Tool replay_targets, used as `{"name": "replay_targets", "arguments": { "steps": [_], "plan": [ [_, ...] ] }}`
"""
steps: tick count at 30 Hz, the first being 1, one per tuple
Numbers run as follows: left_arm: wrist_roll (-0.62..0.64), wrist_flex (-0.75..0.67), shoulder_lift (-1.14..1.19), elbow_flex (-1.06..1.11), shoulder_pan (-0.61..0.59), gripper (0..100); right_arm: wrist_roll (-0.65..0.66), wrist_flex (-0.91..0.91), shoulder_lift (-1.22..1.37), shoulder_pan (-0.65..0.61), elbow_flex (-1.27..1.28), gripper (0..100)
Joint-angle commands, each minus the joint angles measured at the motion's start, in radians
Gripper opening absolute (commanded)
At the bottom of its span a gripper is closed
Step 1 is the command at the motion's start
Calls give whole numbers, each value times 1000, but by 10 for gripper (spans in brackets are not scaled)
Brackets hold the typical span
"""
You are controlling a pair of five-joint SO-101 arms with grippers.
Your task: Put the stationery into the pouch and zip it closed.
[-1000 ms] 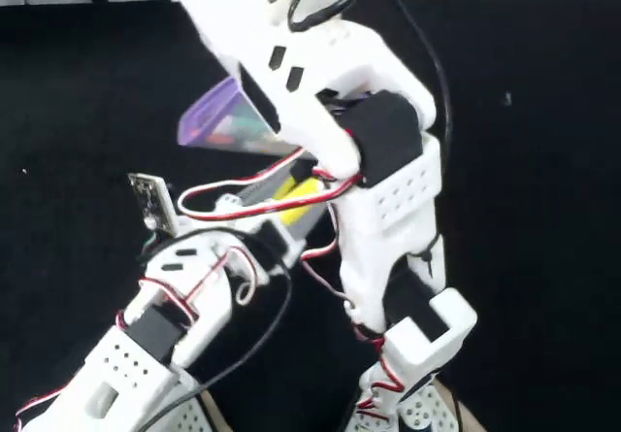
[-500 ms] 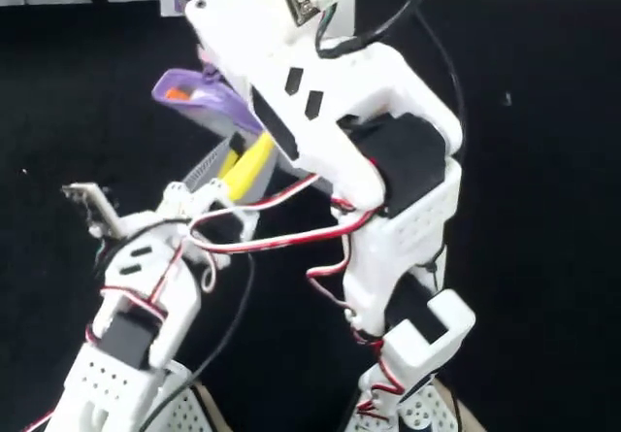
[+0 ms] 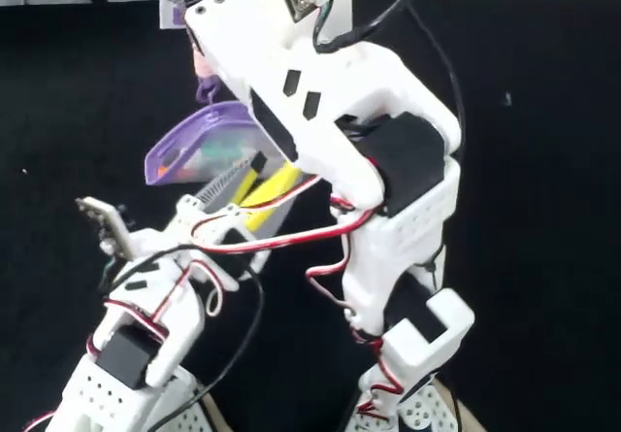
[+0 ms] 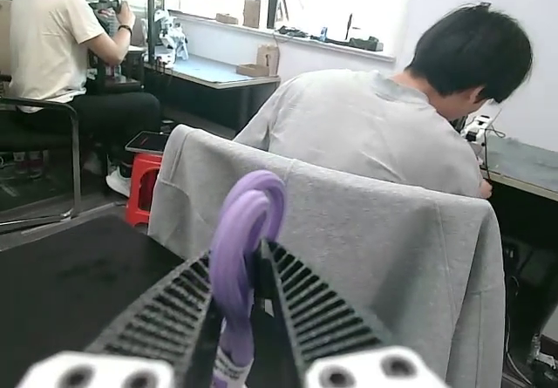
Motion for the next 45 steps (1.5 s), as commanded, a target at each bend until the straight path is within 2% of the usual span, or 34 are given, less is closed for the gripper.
{"name": "replay_targets", "arguments": {
  "steps": [1, 10, 18, 27, 34, 38, 45],
  "plan": [
    [-8, -66, 23, 2, -61, 225, -12, 3, -13, -37, -48, 11],
    [-26, -267, 322, 2, -197, 225, -11, 25, -15, -69, -54, 11],
    [-29, -273, 391, -35, -209, 225, -6, 71, -15, -68, -56, 11],
    [-29, -273, 397, -33, -455, 225, -9, 81, -15, 20, -56, 11],
    [-78, -292, 400, -36, -446, 225, -6, 150, -105, 40, -56, 11],
    [-110, -384, 402, -30, -398, 225, -3, 206, -186, 55, -56, 11],
    [-147, -496, 562, -70, -335, 225, -3, 250, -274, 296, -47, 11]
  ]
}}
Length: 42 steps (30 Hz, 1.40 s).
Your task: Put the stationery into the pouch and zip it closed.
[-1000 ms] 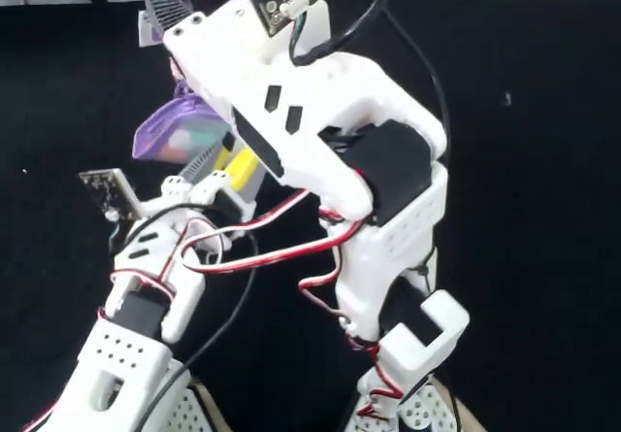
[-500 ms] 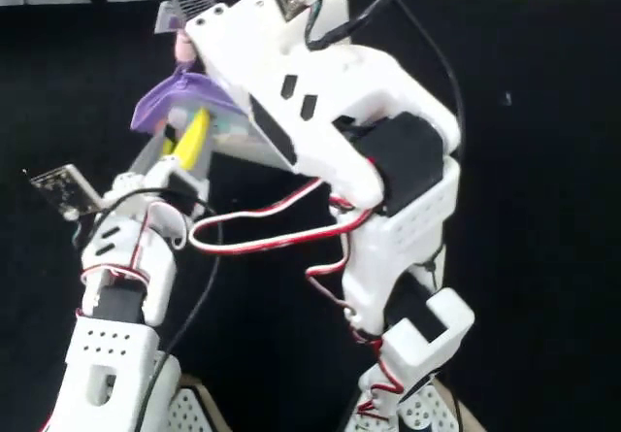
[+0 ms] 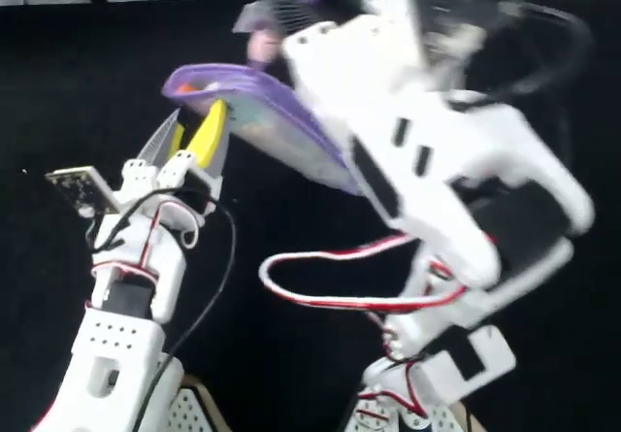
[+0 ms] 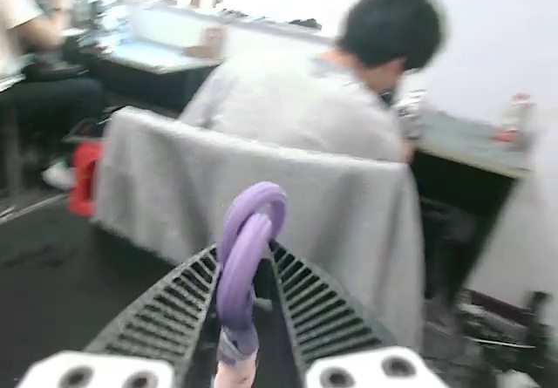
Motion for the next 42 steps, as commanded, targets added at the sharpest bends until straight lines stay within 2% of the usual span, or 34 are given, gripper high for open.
{"name": "replay_targets", "arguments": {
  "steps": [1, 5, 9, 13, 19, 23, 26, 29, 35, 42],
  "plan": [
    [-8, -86, 144, -104, 36, 225, 3, 18, -62, 181, -47, 11],
    [-6, -150, 358, -186, 71, 225, 3, 52, -58, 302, -47, 11],
    [-5, -150, 465, -249, 147, 223, 52, 78, -58, 341, -47, 11],
    [-5, -132, 394, -252, 205, 221, 58, 100, -58, 342, -47, 11],
    [-5, 44, 221, -263, 213, 221, 58, 129, -56, 345, -18, 11],
    [-5, 123, 127, -255, 222, 221, 58, 28, -56, 344, 143, 11],
    [-5, 203, 77, -255, 295, 223, 52, -106, -58, 339, 311, 11],
    [-5, 253, 40, -255, 423, 224, 55, -196, -61, 307, 435, 11],
    [-11, 252, 31, -255, 611, 222, 55, -206, -59, 279, 483, 11],
    [-14, 249, 52, -260, 745, 224, 57, -204, -67, 278, 483, 11]
  ]
}}
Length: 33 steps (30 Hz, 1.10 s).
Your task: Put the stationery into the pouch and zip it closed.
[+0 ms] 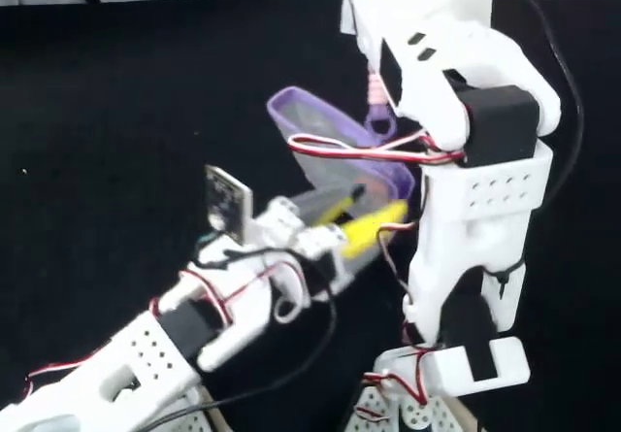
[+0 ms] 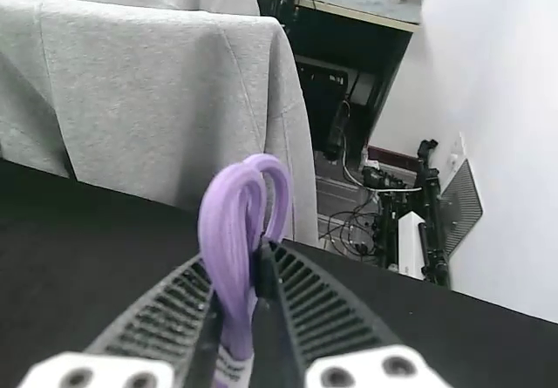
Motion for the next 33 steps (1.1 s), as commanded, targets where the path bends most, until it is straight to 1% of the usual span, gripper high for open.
{"name": "replay_targets", "arguments": {
  "steps": [1, 4, 8, 10, 14, 20, 24, 27, 29, 31, 33],
  "plan": [
    [-8, -2, 23, -73, 47, 224, 8, -26, -36, -12, -1, 11],
    [-8, -51, 121, -70, 42, 223, 8, -26, -36, -12, -1, 11],
    [-8, -60, 229, -85, 93, 221, 8, -28, -36, -14, -1, 11],
    [-6, -78, 255, -93, 62, 220, 8, -26, -36, -12, -1, 11],
    [-2, -77, 238, -71, -41, 220, 8, -9, -36, -8, -1, 11],
    [-8, -77, 64, 65, -68, 220, 8, -9, -36, -8, -1, 11],
    [-92, -75, -86, 173, -94, 220, 8, -11, -36, -8, -1, 11],
    [-106, -64, -209, 229, -122, 220, 8, -14, -36, -12, -1, 11],
    [-104, 2, -288, 223, -97, 220, 2, -17, -30, -20, -1, 11],
    [-94, 74, -350, 182, -41, 220, 2, -29, -30, -48, 1, 11],
    [-52, 97, -376, 136, 7, 220, 2, -29, -28, -61, 4, 11]
  ]
}}
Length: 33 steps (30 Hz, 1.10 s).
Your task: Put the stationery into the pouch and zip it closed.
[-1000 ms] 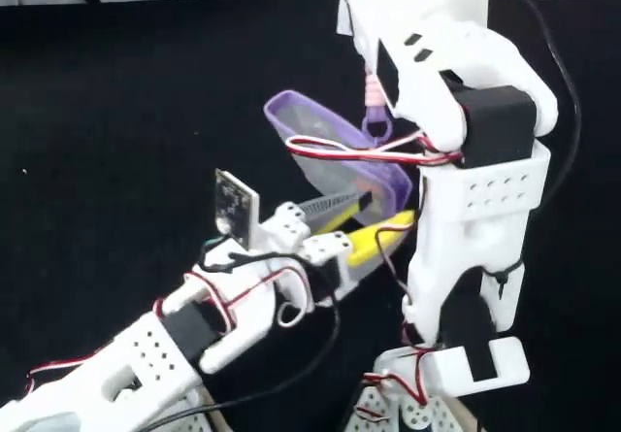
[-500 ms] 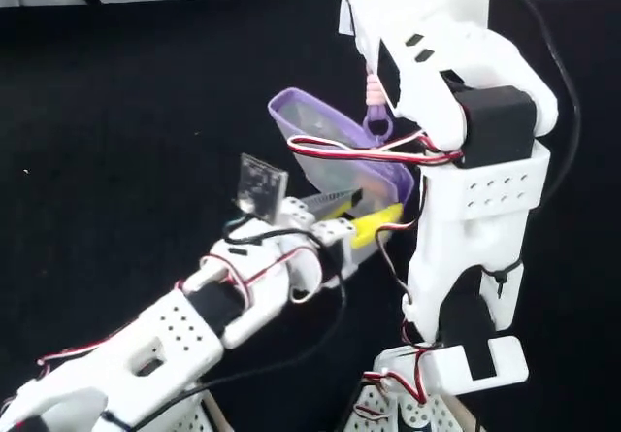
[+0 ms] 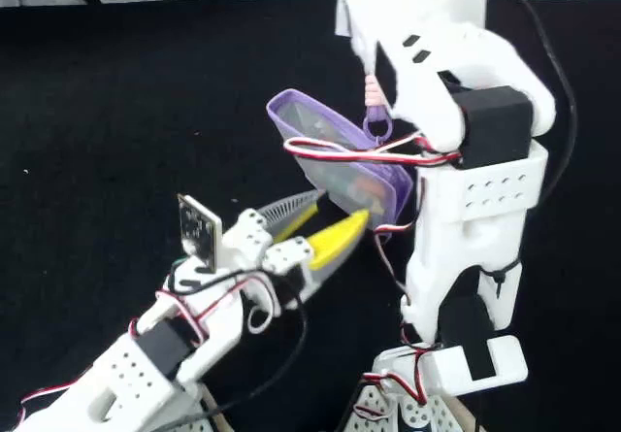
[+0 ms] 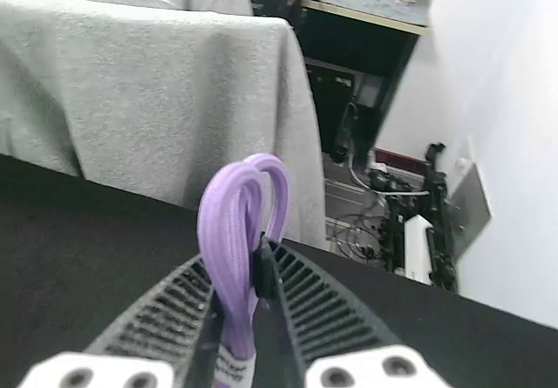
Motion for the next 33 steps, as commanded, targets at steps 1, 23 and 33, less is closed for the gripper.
{"name": "replay_targets", "arguments": {
  "steps": [1, 23, 33],
  "plan": [
    [49, 58, -81, -117, 90, 220, 2, -28, -28, -43, 1, 11],
    [-146, -443, 557, -275, 305, 220, 51, -34, -36, -21, -16, 11],
    [-169, -624, 829, -392, 156, 220, 51, 15, -38, 48, -82, 11]
  ]
}}
